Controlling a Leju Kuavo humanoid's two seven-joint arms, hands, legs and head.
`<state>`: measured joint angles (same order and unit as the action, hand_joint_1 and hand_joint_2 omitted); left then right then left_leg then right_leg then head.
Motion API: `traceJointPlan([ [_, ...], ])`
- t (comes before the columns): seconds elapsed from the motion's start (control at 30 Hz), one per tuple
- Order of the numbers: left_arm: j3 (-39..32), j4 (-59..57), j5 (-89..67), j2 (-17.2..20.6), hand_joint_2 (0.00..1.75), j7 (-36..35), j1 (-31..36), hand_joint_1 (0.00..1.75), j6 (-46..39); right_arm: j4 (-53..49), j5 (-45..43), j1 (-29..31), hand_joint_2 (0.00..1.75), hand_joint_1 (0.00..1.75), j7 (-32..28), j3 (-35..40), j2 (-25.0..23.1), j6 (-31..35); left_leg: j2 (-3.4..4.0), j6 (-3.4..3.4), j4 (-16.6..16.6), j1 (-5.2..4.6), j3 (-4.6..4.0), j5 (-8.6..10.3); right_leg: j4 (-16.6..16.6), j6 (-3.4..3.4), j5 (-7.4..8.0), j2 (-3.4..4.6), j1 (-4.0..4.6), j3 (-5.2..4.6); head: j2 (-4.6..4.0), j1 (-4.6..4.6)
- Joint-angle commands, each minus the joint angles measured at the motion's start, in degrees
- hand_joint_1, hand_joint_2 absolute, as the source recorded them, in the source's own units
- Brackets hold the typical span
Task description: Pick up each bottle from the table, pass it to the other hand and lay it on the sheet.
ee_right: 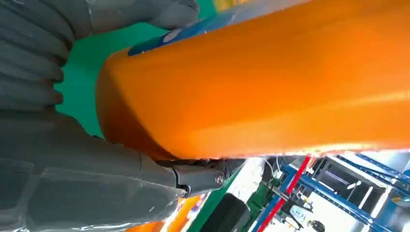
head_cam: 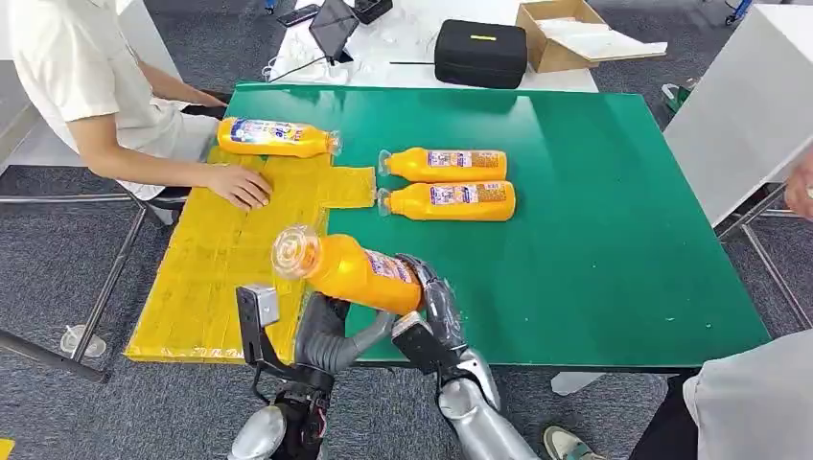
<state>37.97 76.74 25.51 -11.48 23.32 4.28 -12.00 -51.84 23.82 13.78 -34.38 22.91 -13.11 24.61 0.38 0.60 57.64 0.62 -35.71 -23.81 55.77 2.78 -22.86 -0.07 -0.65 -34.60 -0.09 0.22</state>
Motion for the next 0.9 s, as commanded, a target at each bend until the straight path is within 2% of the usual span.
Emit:
traceJointPlan([
  [0.03, -0.47, -0.42, 0.83, 0.22, 1.75, 2.54, 3.48, 0.0, -1.38, 7.01, -0.87, 3.88, 1.75, 1.75, -0.7, 4.53, -0.91, -0.6, 0.06, -0.01, 0.03, 0.03, 0.16, -0.07, 0.02, -0.09, -0.04, 0.08, 0.04, 0.14, 0.0, 0.0],
  [0.13, -0.71, 0.0, -3.6, -0.46, 1.75, 9.01, 5.26, 0.0, -7.51, 6.96, -1.45, 4.14, 1.75, 1.75, -0.83, 6.96, -1.0, -2.18, 0.01, 0.0, 0.03, 0.02, 0.14, -0.05, 0.03, -0.09, -0.05, 0.02, 0.03, 0.12, 0.0, 0.0],
  [0.3, -1.01, 0.36, -4.19, -0.97, 1.75, 9.08, 6.31, 0.0, -8.9, 6.91, -1.16, 4.26, 1.75, 1.75, -0.54, 7.87, -1.24, -2.25, -0.07, 0.0, 0.07, 0.04, 0.14, -0.06, 0.07, -0.11, -0.08, -0.04, 0.05, 0.15, 0.0, 0.0],
  [0.4, -1.35, 0.49, -6.81, -1.19, 1.75, 12.21, 6.42, 0.0, -12.7, 6.81, -0.87, 4.35, 1.75, 1.75, -0.34, 9.56, -1.1, -2.47, -0.01, 0.01, -0.01, 0.0, 0.1, -0.01, 0.0, -0.05, -0.02, 0.01, 0.0, 0.08, 0.0, 0.02],
  [0.6, -1.53, 0.11, -7.57, -1.35, 1.75, 13.54, 6.86, 0.0, -14.65, 6.33, -1.67, 4.02, 1.75, 1.75, -0.29, 10.74, -1.46, -3.57, -0.04, 0.01, 0.0, 0.0, 0.06, 0.0, 0.0, -0.05, -0.02, -0.02, 0.0, 0.06, 0.0, 0.02],
  [0.63, -1.53, 0.11, -7.57, -1.35, 1.75, 13.54, 6.86, 0.05, -14.65, 6.33, -1.67, 4.02, 1.75, 1.75, -0.29, 10.74, -1.46, -3.57, -0.02, 0.0, 0.02, 0.01, 0.16, -0.05, 0.02, -0.09, -0.06, 0.01, 0.02, 0.15, 0.0, 0.0],
  [0.67, -1.37, 0.18, -7.55, -1.2, 1.75, 13.54, 6.91, 1.59, -14.58, 5.98, -2.07, 3.82, 1.75, 1.75, -0.29, 11.06, -1.6, -3.83, 0.01, 0.0, 0.01, 0.0, 0.12, -0.04, 0.02, -0.08, -0.04, 0.03, 0.01, 0.1, 0.0, 0.0],
  [0.7, -0.82, 0.36, -6.82, -0.86, 1.75, 12.82, 6.92, 1.75, -13.13, 5.48, -2.37, 3.69, 1.75, 1.75, -0.38, 11.33, -1.38, -3.71, 0.0, 0.0, 0.01, 0.02, 0.06, -0.01, 0.01, -0.06, -0.02, 0.01, 0.02, 0.05, 0.0, 0.0],
  [0.83, -0.47, 0.74, -5.49, -0.56, 1.75, 11.7, 6.48, 1.75, -11.25, 4.66, -3.25, 3.52, 1.75, 1.75, -0.37, 11.25, -0.98, -4.01, -0.07, 0.0, 0.09, 0.04, 0.31, -0.13, 0.09, -0.16, -0.15, -0.03, 0.05, 0.3, 0.0, 0.0],
  [0.9, -0.38, 0.79, -4.69, -0.5, 1.75, 10.91, 6.4, 1.75, -10.3, 4.34, -3.51, 3.42, 1.75, 1.75, -0.4, 11.28, -0.86, -4.12, 0.0, 0.01, -0.01, 0.0, 0.06, 0.0, -0.01, -0.04, -0.01, 0.01, 0.0, 0.04, 0.0, 0.02],
])
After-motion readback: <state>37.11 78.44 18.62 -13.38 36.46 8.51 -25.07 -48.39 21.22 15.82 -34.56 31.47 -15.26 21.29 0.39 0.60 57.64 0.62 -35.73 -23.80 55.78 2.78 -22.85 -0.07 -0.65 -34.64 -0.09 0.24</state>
